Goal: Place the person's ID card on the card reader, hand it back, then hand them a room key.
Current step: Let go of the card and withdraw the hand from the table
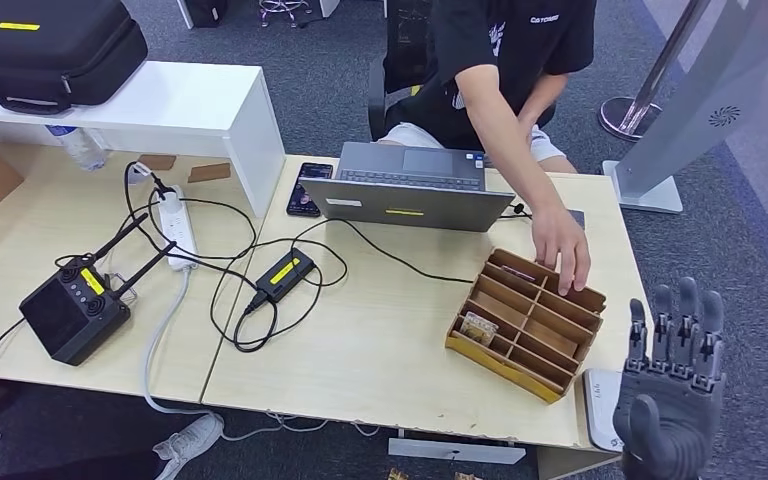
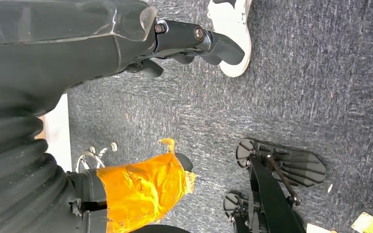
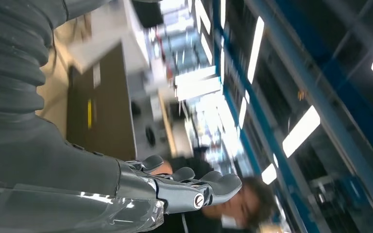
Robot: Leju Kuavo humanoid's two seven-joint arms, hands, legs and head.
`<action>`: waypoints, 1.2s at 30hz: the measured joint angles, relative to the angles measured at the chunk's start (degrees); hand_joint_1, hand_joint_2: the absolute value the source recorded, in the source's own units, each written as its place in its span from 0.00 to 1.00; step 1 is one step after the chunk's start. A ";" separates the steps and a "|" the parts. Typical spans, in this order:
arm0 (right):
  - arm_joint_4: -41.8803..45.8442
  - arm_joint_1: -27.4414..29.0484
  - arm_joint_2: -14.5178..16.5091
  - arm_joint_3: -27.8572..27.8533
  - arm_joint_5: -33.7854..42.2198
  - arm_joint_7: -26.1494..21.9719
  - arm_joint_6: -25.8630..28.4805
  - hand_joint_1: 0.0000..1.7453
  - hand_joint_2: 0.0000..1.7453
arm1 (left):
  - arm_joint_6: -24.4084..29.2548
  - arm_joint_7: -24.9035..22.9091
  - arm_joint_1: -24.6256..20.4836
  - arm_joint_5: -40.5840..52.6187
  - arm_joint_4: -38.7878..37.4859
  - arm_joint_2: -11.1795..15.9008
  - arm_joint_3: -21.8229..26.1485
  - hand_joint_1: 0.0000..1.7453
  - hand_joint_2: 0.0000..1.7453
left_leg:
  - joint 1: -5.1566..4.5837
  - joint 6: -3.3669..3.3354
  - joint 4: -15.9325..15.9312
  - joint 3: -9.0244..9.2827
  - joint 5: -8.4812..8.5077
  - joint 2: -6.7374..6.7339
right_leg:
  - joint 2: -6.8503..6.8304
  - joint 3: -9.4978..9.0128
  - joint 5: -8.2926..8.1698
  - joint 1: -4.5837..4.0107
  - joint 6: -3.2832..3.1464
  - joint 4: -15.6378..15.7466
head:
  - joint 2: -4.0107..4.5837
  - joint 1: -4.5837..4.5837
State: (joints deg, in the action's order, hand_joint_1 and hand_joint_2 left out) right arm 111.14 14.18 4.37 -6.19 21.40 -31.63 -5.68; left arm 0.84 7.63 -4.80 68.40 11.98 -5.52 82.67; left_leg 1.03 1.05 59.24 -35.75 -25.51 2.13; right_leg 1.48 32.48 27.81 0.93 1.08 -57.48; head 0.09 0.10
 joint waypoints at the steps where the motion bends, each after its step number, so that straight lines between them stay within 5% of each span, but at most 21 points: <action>1: 0.83 0.51 0.79 -0.83 -3.12 -0.84 4.22 0.00 1.00 | 0.09 0.03 0.00 0.02 0.00 -0.06 0.09 0.00 1.00 | 0.00 0.00 0.00 0.01 0.00 0.00 | 0.00 0.02 0.00 0.00 0.00 0.00 | 0.00 0.01; 6: 5.73 3.47 5.91 -6.59 -22.68 -7.43 33.38 0.00 1.00 | 0.21 0.07 0.00 0.97 0.00 -0.17 0.16 0.00 1.00 | 0.00 0.01 0.00 0.01 -0.01 0.00 | 0.00 0.01 0.01 0.00 -0.01 0.00 | 0.00 0.01; 10: 8.09 5.28 8.34 -11.06 -24.31 -7.36 42.40 0.00 1.00 | 0.21 -0.04 -0.04 1.20 0.00 -0.19 0.16 0.00 1.00 | 0.00 0.00 0.00 0.02 -0.07 -0.15 | 0.12 -0.04 0.02 0.00 -0.03 0.00 | 0.00 0.01; 20: -3.67 -0.42 7.70 -26.30 -19.73 1.56 37.98 0.00 1.00 | 0.19 -0.20 -0.10 1.34 0.00 -0.20 0.17 0.00 1.00 | -0.03 -0.03 0.02 0.07 -0.07 -0.17 | 0.13 -0.04 0.03 0.02 0.05 0.00 | 0.00 0.01; 30: -19.35 -6.30 5.60 -38.62 -19.32 4.13 33.57 0.00 1.00 | 0.03 -0.22 -0.18 1.66 0.00 -0.09 0.17 0.00 1.00 | -0.04 -0.04 0.02 0.07 -0.08 -0.12 | 0.09 -0.11 0.05 0.03 0.04 0.00 | 0.00 0.01; 36: -41.84 -12.09 0.19 -46.23 -14.63 4.17 25.53 0.00 1.00 | -0.20 -0.47 -0.26 2.33 0.00 -0.05 0.14 0.00 1.00 | -0.06 -0.06 0.02 0.07 -0.09 -0.08 | 0.05 -0.14 0.07 0.04 0.07 0.01 | 0.00 0.00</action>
State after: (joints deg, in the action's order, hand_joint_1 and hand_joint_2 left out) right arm 69.30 2.09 4.56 -52.42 6.77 -27.45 19.85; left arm 0.63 7.15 -5.06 70.73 11.98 -5.58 82.81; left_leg 0.97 0.98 59.27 -35.69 -25.60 2.05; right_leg 1.53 32.34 27.88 0.97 1.15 -57.47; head 0.09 0.10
